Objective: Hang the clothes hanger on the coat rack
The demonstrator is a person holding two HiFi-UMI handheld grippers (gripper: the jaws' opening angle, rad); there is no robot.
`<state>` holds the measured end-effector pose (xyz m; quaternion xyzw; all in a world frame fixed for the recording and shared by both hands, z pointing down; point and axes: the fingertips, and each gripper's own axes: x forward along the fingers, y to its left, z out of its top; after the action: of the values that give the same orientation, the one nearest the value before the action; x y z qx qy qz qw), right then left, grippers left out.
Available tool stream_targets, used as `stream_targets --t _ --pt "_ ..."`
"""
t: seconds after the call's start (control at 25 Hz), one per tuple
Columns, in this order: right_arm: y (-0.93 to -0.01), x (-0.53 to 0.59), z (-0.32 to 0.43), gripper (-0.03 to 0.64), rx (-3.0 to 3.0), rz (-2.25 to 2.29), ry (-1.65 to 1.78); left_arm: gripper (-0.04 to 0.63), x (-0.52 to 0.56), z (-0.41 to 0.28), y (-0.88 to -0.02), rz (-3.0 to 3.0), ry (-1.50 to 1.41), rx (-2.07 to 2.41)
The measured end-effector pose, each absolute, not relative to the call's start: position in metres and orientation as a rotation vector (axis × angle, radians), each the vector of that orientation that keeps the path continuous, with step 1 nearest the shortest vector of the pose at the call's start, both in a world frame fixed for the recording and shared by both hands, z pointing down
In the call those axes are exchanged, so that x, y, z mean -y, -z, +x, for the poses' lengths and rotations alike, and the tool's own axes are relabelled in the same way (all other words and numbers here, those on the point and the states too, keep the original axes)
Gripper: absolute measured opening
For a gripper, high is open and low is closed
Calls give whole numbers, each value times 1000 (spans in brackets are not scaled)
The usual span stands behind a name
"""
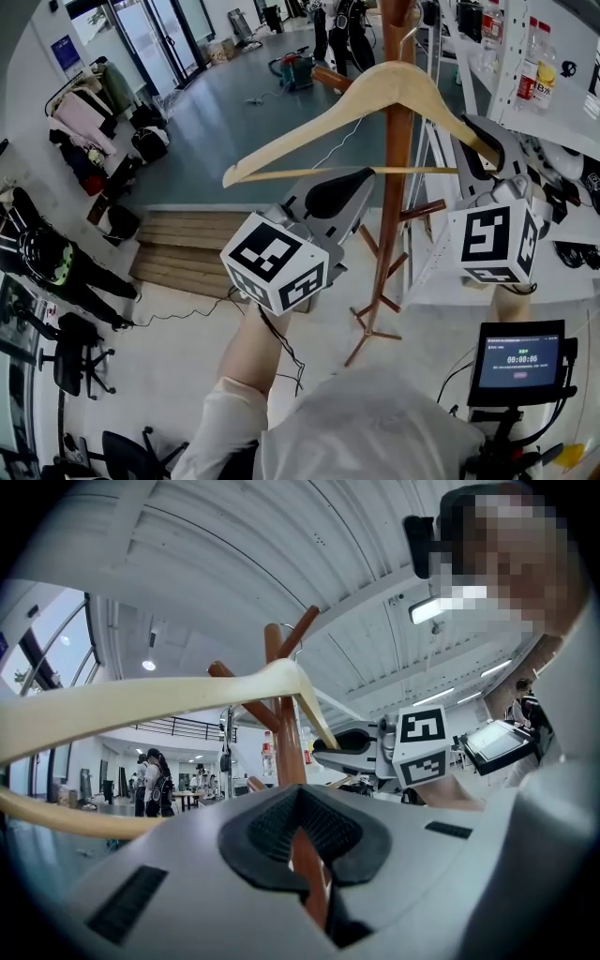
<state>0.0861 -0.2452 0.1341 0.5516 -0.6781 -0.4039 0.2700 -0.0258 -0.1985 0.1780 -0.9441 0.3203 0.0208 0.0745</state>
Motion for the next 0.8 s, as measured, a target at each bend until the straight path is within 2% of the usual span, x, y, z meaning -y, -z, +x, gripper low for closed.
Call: stream_targets --t 0.8 --pt "-156 249 88 71 1921 1471 1049 2 206 -20 -196 -2870 -47 -963"
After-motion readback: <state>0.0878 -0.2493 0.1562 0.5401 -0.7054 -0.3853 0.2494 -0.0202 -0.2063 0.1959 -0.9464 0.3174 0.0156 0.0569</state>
